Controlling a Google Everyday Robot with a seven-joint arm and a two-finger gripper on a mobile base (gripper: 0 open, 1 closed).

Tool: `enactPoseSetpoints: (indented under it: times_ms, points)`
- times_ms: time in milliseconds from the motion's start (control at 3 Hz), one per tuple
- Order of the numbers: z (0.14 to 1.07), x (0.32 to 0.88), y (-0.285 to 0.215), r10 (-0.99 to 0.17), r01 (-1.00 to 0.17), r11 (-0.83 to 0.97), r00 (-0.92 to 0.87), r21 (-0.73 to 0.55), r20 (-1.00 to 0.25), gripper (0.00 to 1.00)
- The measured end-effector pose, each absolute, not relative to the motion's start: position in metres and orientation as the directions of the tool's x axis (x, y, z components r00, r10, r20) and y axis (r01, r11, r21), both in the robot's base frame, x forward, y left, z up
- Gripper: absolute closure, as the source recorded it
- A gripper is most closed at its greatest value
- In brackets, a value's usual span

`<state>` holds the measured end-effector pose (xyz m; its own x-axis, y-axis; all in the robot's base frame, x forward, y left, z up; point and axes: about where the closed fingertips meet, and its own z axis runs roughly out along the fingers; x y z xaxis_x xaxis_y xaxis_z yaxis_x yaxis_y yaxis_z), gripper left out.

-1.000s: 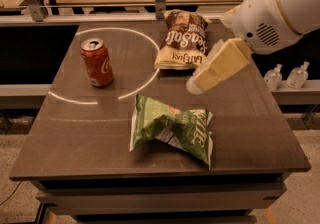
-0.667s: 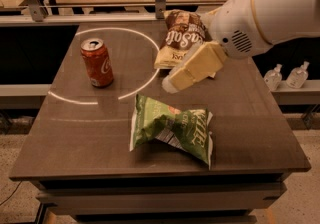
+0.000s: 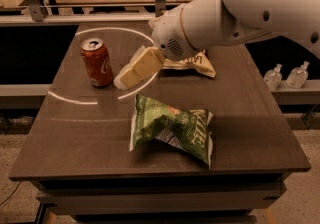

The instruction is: Pick coke can

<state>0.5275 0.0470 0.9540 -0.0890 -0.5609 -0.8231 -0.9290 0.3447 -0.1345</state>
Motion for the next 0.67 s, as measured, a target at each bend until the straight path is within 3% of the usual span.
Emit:
enactPoseSetpoints:
  times_ms: [667]
  points:
    - [0.9473, 0.5315, 0.0528, -0.543, -0.924, 0.363, -0.109, -0.115, -0.833, 0.0]
